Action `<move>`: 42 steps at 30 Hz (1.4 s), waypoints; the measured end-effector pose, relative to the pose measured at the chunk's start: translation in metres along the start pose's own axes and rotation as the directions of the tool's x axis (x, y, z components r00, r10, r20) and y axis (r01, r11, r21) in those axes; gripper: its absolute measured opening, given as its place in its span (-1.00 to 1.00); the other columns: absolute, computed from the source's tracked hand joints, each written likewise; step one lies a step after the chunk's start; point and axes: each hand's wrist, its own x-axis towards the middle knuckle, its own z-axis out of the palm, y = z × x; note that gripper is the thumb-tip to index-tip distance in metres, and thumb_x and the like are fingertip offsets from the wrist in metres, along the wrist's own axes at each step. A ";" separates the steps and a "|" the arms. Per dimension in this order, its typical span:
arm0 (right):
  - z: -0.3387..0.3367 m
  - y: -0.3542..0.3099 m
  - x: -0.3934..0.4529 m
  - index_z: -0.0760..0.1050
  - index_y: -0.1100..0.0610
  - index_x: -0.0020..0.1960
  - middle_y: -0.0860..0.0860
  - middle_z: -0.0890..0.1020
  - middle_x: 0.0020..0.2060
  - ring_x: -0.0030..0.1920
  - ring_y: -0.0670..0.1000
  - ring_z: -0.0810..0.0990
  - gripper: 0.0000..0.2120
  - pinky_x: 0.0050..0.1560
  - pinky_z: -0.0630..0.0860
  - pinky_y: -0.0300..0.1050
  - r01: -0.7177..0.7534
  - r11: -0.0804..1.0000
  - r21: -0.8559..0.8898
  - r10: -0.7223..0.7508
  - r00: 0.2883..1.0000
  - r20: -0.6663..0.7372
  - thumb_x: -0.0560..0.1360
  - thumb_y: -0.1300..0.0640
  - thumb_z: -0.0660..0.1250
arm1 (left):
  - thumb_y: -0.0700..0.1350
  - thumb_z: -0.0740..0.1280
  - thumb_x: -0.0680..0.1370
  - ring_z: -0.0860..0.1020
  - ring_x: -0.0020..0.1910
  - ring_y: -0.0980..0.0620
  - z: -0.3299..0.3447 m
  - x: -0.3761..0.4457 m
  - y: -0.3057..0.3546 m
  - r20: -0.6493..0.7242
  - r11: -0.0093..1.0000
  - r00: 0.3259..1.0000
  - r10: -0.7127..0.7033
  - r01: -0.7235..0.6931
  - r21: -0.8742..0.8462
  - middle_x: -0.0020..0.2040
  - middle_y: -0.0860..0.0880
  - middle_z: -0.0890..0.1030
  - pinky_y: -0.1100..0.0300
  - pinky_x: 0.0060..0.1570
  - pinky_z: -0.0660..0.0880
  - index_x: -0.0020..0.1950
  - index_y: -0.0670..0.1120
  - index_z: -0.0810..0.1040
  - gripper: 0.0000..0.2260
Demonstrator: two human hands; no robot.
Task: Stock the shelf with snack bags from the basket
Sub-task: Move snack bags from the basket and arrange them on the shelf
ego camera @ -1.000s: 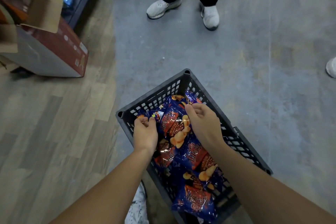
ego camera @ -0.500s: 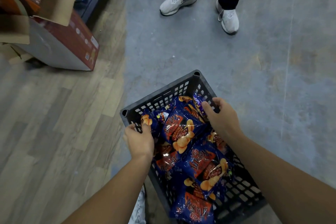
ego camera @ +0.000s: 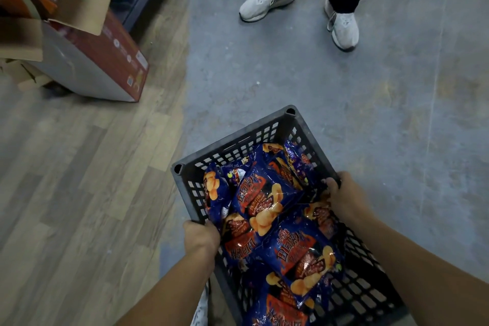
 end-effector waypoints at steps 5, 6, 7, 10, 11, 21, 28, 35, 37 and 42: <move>-0.009 -0.004 -0.017 0.34 0.10 0.03 0.07 0.53 -0.17 -0.18 0.05 0.51 -0.90 -0.18 0.49 0.03 0.054 0.998 -0.018 -0.055 0.996 -0.069 0.67 0.08 0.14 | -0.15 0.17 0.66 0.48 -0.13 -0.15 -0.022 -0.018 0.004 -0.024 0.985 0.987 0.161 -0.159 0.065 -0.08 -0.16 0.53 0.03 -0.12 0.42 0.05 -0.21 0.38 -0.87; -0.013 -0.007 -0.021 0.34 0.10 0.01 0.07 0.53 -0.17 -0.18 0.05 0.50 -0.89 -0.18 0.49 0.02 0.077 0.997 -0.026 -0.079 0.994 -0.081 0.66 0.07 0.14 | -0.13 0.15 0.66 0.47 -0.11 -0.14 -0.028 -0.022 0.009 -0.020 0.974 0.976 0.215 -0.213 0.073 -0.08 -0.14 0.51 0.06 -0.12 0.39 0.05 -0.20 0.38 -0.87; -0.017 -0.012 -0.024 0.36 0.10 0.00 0.07 0.53 -0.17 -0.19 0.05 0.50 -0.88 -0.20 0.48 0.01 0.097 0.995 -0.031 -0.100 0.991 -0.094 0.66 0.06 0.15 | -0.12 0.15 0.67 0.49 -0.07 -0.15 -0.034 -0.025 0.016 -0.009 0.963 0.965 0.263 -0.262 0.064 -0.07 -0.11 0.50 0.06 -0.09 0.39 0.08 -0.19 0.40 -0.86; -0.036 -0.032 -0.042 0.37 0.10 -0.04 0.05 0.53 -0.21 -0.24 -0.03 0.47 -0.84 -0.31 0.35 -0.10 0.143 0.988 -0.052 -0.149 0.980 -0.133 0.66 0.04 0.15 | -0.12 0.16 0.67 0.55 0.06 -0.19 -0.059 -0.035 0.040 -0.007 0.932 0.933 0.359 -0.359 0.045 0.03 -0.13 0.58 -0.01 0.07 0.49 0.18 -0.18 0.46 -0.81; -0.046 -0.042 -0.051 0.37 0.10 -0.05 0.05 0.52 -0.20 -0.23 -0.01 0.48 -0.83 -0.30 0.32 -0.09 0.156 0.986 -0.063 -0.163 0.976 -0.145 0.66 0.03 0.15 | -0.13 0.16 0.66 0.55 0.08 -0.20 -0.071 -0.039 0.051 -0.008 0.924 0.925 0.380 -0.379 0.052 0.07 -0.16 0.60 -0.01 0.09 0.49 0.21 -0.18 0.48 -0.79; -0.163 -0.174 -0.175 0.41 0.11 0.04 0.18 0.60 -0.09 -0.02 0.25 0.57 -0.73 -0.07 0.45 0.05 0.234 0.968 -0.088 -0.248 0.939 -0.239 0.65 -0.09 0.12 | -0.05 0.19 0.64 0.51 0.14 -0.32 -0.232 -0.158 0.159 -0.118 0.846 0.850 0.513 -0.478 0.235 0.11 -0.30 0.58 -0.03 0.08 0.44 0.19 -0.23 0.52 -0.71; -0.244 -0.291 -0.297 0.43 0.16 0.07 0.26 0.60 0.00 0.04 0.30 0.54 -0.68 -0.13 0.33 0.02 0.314 0.935 -0.163 -0.352 0.876 -0.329 0.64 -0.10 0.13 | -0.02 0.16 0.64 0.49 0.18 -0.30 -0.383 -0.271 0.207 -0.219 0.777 0.750 0.624 -0.567 0.272 0.18 -0.26 0.56 -0.05 0.12 0.43 0.18 -0.16 0.52 -0.72; -0.278 -0.405 -0.393 0.42 0.16 0.05 0.20 0.60 -0.01 0.03 0.27 0.55 -0.65 -0.04 0.40 0.07 0.525 0.815 -0.244 -0.579 0.751 -0.317 0.64 -0.12 0.10 | -0.02 0.19 0.63 0.52 0.11 -0.34 -0.529 -0.343 0.205 -0.413 0.799 0.684 0.601 -0.538 0.270 0.12 -0.30 0.58 -0.04 0.04 0.45 0.13 -0.22 0.54 -0.70; -0.276 -0.437 -0.423 0.41 0.18 0.03 0.20 0.59 -0.01 0.03 0.27 0.55 -0.65 -0.06 0.40 0.08 0.581 0.774 -0.252 -0.633 0.722 -0.280 0.64 -0.11 0.10 | -0.03 0.19 0.63 0.52 0.10 -0.34 -0.569 -0.360 0.190 -0.470 0.819 0.676 0.567 -0.523 0.237 0.12 -0.31 0.58 -0.03 0.02 0.44 0.12 -0.24 0.53 -0.71; -0.251 -0.508 -0.494 0.40 0.20 0.06 0.23 0.59 0.03 0.05 0.28 0.55 -0.65 -0.03 0.44 0.09 0.727 0.639 -0.250 -0.768 0.621 -0.156 0.65 -0.10 0.09 | -0.05 0.19 0.63 0.53 0.10 -0.34 -0.660 -0.393 0.143 -0.638 0.890 0.649 0.415 -0.435 0.136 0.14 -0.31 0.57 -0.01 0.01 0.43 0.14 -0.24 0.53 -0.71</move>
